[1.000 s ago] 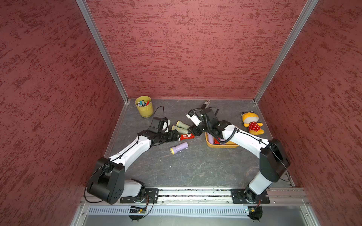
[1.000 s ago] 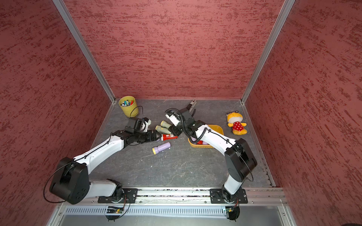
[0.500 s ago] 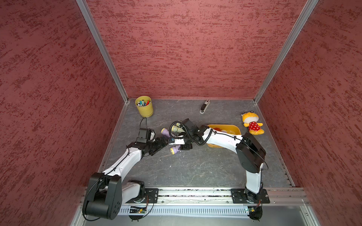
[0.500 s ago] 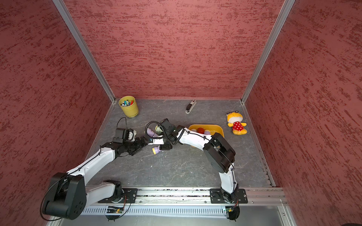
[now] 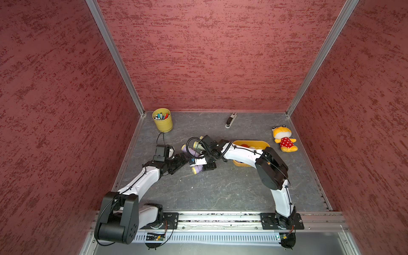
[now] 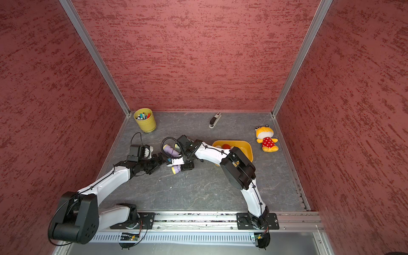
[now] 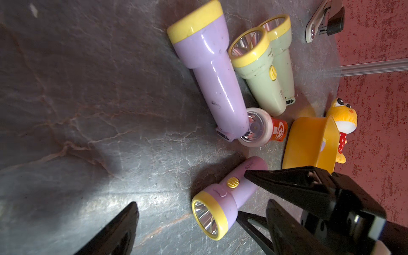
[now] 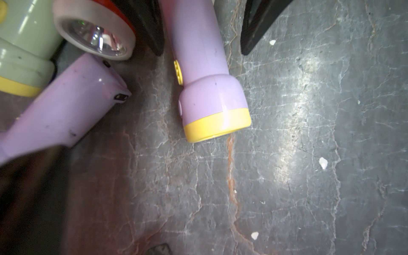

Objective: Put the flashlights into the storage boxes
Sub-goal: Pick up the flashlight from the center of the board.

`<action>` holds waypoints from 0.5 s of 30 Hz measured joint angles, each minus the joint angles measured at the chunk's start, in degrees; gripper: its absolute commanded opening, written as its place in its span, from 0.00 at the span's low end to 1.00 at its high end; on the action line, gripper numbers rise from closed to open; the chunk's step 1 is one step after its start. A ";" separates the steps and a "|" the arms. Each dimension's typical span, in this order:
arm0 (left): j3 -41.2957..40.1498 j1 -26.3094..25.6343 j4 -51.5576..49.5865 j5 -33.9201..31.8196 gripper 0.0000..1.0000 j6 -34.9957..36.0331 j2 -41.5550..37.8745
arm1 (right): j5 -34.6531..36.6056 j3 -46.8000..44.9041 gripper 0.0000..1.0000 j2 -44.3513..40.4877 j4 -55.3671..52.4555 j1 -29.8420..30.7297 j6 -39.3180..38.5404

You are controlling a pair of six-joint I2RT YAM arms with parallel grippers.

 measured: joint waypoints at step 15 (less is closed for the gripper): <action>-0.13 0.31 0.22 -2.03 0.90 0.00 -0.33 | 1.60 5.35 0.52 5.62 -4.48 0.04 -1.07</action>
